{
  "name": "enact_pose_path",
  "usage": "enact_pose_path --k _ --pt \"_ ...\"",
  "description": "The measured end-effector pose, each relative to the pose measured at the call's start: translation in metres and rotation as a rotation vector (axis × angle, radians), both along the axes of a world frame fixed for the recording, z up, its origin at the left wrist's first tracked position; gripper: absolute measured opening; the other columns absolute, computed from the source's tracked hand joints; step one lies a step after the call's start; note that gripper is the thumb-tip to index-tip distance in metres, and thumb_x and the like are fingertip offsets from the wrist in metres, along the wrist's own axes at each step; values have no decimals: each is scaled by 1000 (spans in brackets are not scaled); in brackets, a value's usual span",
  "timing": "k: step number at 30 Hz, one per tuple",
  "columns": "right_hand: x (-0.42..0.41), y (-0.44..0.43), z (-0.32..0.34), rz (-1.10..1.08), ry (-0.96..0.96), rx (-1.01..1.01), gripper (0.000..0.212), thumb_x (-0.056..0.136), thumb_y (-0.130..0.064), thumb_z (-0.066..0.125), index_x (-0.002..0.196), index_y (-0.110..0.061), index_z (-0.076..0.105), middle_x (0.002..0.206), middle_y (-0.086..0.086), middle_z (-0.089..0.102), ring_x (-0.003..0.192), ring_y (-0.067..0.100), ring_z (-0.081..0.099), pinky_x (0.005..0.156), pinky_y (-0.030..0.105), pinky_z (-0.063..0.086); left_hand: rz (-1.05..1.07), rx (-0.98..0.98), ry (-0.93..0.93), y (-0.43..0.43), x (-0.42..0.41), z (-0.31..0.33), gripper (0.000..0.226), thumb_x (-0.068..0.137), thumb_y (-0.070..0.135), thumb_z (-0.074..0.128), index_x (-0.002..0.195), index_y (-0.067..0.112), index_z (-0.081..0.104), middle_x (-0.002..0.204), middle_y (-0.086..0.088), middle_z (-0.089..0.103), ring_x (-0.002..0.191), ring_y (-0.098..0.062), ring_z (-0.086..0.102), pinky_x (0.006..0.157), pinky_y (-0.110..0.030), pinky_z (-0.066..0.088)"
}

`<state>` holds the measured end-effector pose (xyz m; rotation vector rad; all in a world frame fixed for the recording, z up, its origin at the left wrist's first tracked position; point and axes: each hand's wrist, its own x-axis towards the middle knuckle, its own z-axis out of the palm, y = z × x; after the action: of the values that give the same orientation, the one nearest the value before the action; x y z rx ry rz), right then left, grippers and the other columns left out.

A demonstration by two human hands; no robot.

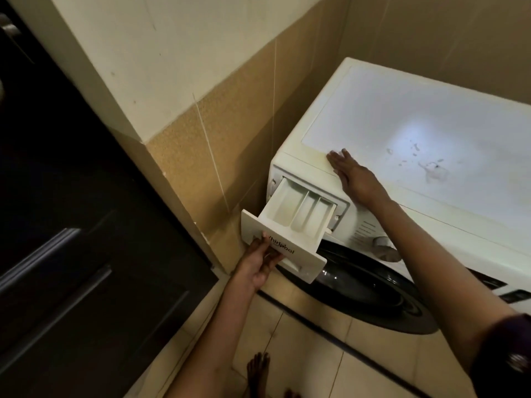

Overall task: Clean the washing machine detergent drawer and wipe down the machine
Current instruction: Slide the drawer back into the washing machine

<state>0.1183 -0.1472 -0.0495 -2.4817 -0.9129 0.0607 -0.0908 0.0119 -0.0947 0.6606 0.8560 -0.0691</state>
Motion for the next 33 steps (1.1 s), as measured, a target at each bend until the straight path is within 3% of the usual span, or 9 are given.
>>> enact_pose_path --k 7,11,16,19,25,29,33 --pt "-1 2 -1 -45 -22 24 41 100 -16 36 141 -15 40 150 0 34 144 15 18 111 38 32 6 -24 -31 -1 25 0 32 93 15 49 124 8 48 93 -10 62 110 -30 53 88 -48 46" --pt "-3 1 -5 -117 -124 36 41 99 -20 40 139 -16 44 149 -1 38 143 13 20 105 36 37 -29 22 -30 -4 65 5 33 92 17 51 124 10 49 94 -10 62 109 -29 56 85 -44 49" --pt "-3 1 -5 -177 -164 52 41 96 -23 47 136 -16 47 144 1 43 142 17 24 107 36 34 -52 101 20 -10 115 22 38 92 22 52 126 6 46 128 -19 56 121 -34 52 85 -44 49" --pt "-3 0 -1 -190 -136 96 38 93 -21 51 130 -16 53 139 4 48 136 20 33 106 32 34 -48 98 31 -11 126 22 45 91 24 52 129 2 43 133 -21 52 122 -35 51 86 -43 48" --pt "-1 -2 4 -238 -48 168 27 83 -26 56 107 -19 66 102 4 56 103 21 51 88 26 28 -98 53 -13 -3 118 20 31 95 20 50 117 -1 50 134 -25 49 125 -36 47 96 -43 43" --pt "4 2 12 -244 27 142 27 81 -28 56 103 -19 66 97 4 54 97 20 49 85 28 34 -84 -1 -30 2 117 25 51 92 29 53 129 -4 42 133 -26 48 125 -38 46 93 -46 44" --pt "10 6 22 -239 96 89 26 81 -26 59 103 -15 66 97 9 56 92 21 52 75 23 33 -80 -30 -31 -3 118 27 52 93 30 50 132 -2 39 117 -22 56 124 -37 47 92 -51 43"
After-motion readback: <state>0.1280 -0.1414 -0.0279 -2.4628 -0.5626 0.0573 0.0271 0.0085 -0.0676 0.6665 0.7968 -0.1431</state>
